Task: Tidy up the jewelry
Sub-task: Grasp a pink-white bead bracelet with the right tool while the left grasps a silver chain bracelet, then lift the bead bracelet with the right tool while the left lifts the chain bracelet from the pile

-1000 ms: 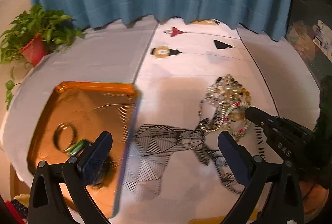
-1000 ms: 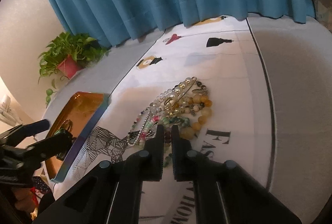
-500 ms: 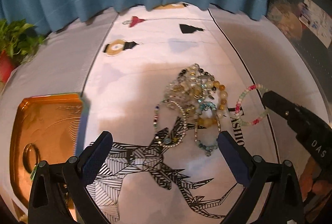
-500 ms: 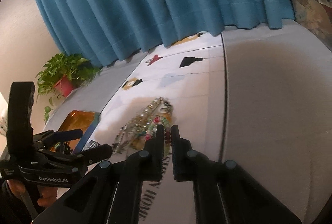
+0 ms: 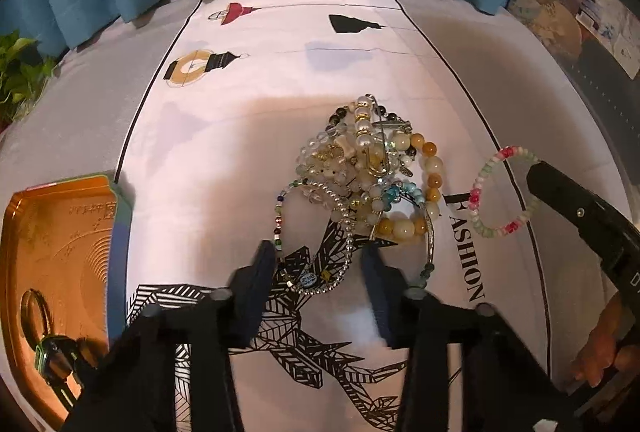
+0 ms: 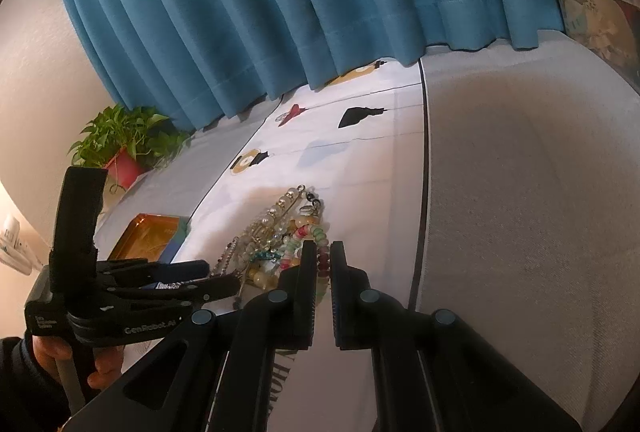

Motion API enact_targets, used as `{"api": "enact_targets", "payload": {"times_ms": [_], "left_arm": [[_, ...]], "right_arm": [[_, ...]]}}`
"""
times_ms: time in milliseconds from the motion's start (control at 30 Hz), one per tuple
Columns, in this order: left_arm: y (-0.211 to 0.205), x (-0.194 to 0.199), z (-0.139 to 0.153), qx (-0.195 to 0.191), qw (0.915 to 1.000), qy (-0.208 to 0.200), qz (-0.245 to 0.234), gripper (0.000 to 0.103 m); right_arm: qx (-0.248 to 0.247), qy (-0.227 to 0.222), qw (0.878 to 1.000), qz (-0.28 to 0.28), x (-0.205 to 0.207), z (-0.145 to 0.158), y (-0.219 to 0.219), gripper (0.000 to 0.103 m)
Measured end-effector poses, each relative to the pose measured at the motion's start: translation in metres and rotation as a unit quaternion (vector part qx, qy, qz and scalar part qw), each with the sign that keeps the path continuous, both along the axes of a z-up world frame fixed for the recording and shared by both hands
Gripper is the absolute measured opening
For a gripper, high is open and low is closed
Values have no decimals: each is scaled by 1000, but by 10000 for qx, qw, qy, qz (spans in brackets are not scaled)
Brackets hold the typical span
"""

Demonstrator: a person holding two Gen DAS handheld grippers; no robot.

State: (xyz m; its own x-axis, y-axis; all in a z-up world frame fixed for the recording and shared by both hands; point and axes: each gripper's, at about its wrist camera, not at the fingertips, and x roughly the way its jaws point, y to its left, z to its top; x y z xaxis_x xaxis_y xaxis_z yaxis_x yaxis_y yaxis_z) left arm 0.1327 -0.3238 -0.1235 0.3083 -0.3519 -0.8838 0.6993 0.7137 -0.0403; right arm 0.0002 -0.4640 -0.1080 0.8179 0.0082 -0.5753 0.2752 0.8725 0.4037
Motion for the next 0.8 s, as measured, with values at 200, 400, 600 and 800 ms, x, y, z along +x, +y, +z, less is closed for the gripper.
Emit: {"api": "enact_targets", "payload": {"times_ms": [200, 400, 600, 800], "left_arm": [[5, 2, 5, -158, 9999, 42, 20, 1], [35, -12, 39, -450, 9986, -108, 246, 1], [85, -51, 88, -762, 9962, -248, 335, 1], [136, -96, 128, -1107, 9926, -388, 328, 1]], "right_arm": [[-11, -7, 10000, -24, 0, 0, 0, 7], [-94, -147, 9998, -63, -8, 15, 1, 7], [-358, -313, 9986, -247, -43, 51, 18, 7], [-660, -184, 9970, -361, -103, 82, 63, 7]]}}
